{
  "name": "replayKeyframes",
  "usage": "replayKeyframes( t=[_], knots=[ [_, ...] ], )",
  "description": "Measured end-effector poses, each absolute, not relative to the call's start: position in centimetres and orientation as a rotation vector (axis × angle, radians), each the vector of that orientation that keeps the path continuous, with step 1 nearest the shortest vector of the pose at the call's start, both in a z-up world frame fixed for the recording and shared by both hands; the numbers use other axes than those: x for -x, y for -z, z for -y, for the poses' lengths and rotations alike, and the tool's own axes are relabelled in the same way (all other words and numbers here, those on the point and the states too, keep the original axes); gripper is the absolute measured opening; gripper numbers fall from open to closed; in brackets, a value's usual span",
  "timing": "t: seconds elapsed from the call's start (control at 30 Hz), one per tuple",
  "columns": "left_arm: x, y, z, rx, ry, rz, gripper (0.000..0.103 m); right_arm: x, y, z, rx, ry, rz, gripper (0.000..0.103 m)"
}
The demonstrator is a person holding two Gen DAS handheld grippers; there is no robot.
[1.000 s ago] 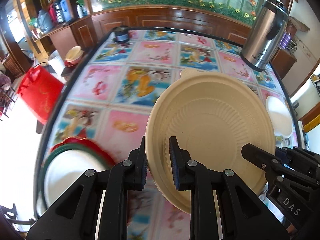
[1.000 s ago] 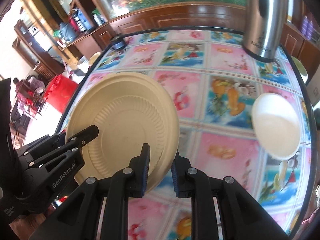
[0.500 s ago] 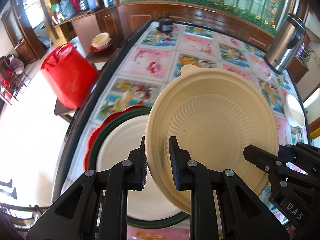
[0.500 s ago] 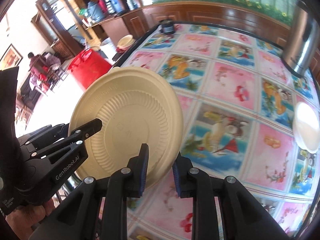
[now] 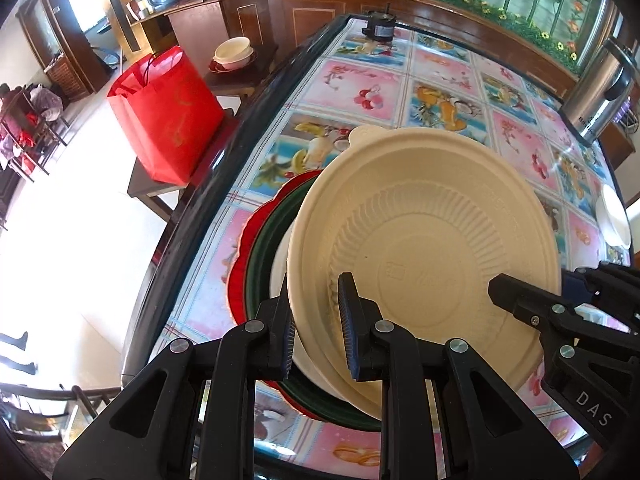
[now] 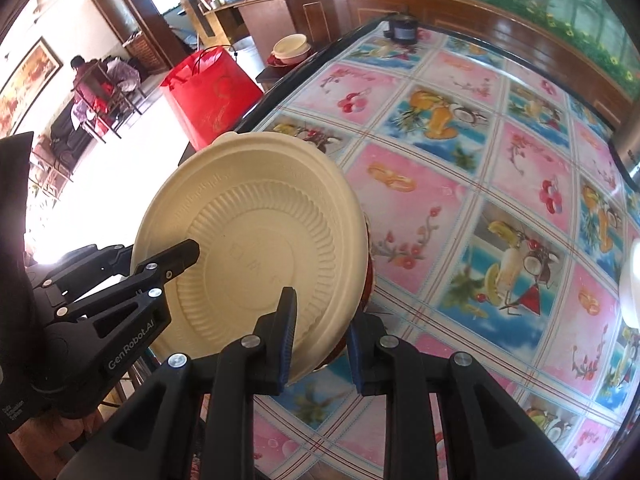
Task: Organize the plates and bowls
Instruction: 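Carry the cream bowl onto the plate stack held by the left tool, then open the right tool to release the cream bowl and withdraw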
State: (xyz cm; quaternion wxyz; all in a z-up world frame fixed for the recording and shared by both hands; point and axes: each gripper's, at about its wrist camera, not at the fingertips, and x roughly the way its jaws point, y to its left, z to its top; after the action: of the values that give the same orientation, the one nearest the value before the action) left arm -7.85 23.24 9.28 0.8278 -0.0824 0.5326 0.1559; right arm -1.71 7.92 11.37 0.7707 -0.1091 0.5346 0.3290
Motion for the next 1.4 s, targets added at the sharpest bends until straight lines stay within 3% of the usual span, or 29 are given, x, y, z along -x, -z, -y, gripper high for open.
replayKeyframes(
  t=[0.4,0.63,0.73,0.77,0.83,0.87,1.23,1.33,1.4],
  knots=[
    [7.8,-8.2,-23.5,0.159,-0.345,-1.138,0.022,1.9,-10.4,-9.4,0.283,-0.708,-1.181,0.026],
    [7.8,-8.4,-23.3,0.141,-0.340,-1.134,0.027,2.1,-11.1,-9.1,0.280,-0.713,-1.174,0.042],
    [7.8,-8.8,-23.2,0.127,-0.341,-1.127,0.028,1.9,-11.2,-8.8,0.270,-0.709,-1.173,0.042],
    [7.9,-9.0,-23.2,0.119,-0.347,-1.121,0.030,1.8,-11.3,-8.6,0.264,-0.706,-1.171,0.042],
    [8.1,-9.5,-23.2,0.111,-0.355,-1.103,0.047,1.6,-11.5,-8.3,0.251,-0.706,-1.171,0.042],
    [8.2,-9.9,-23.3,0.111,-0.360,-1.090,0.048,1.6,-11.6,-8.1,0.246,-0.706,-1.170,0.042],
    [6.6,-13.0,-22.7,0.111,-0.343,-1.015,0.049,1.0,-12.4,-6.7,0.182,-0.713,-1.166,0.047],
    [5.6,-13.7,-21.5,0.125,-0.312,-0.991,0.060,0.8,-12.9,-5.5,0.157,-0.699,-1.156,0.053],
    [4.5,-14.1,-20.1,0.121,-0.285,-0.978,0.061,0.4,-13.2,-4.3,0.140,-0.677,-1.149,0.054]
  ],
)
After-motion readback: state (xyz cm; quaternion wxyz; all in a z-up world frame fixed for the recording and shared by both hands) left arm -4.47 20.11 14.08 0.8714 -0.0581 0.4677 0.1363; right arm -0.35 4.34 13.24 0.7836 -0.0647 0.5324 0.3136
